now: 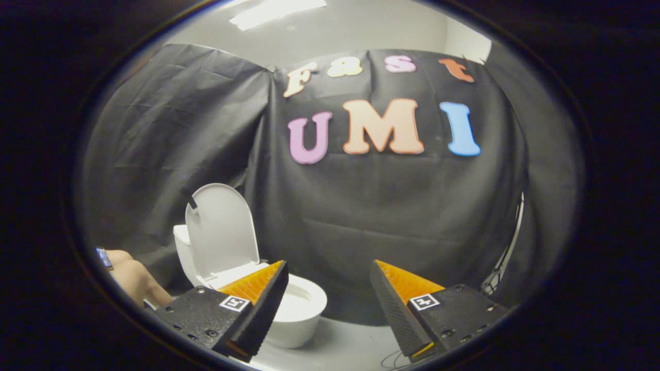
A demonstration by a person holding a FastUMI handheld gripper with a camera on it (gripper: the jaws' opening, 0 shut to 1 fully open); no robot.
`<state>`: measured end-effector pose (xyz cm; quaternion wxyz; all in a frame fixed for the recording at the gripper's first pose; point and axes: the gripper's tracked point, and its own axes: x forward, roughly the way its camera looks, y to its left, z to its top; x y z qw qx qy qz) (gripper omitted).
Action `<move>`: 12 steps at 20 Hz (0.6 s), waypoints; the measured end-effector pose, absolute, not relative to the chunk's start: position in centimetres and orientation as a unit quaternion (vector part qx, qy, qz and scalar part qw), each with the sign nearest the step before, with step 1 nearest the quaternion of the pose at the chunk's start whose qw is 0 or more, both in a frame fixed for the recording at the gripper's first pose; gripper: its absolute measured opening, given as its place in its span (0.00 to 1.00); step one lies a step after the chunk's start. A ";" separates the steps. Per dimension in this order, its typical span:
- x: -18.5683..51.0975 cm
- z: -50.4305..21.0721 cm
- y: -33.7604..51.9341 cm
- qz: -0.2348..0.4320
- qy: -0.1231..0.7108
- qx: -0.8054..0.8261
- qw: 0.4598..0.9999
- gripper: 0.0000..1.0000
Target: Open the toilet lid.
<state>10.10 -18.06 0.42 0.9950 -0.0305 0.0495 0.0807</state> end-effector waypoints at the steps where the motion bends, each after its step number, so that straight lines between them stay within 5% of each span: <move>1: 9.9 -1.4 -17.7 0.071 0.066 -0.013 0.995 0.97; 12: 7.5 -7.0 -19.7 0.026 0.117 0.061 0.991 0.97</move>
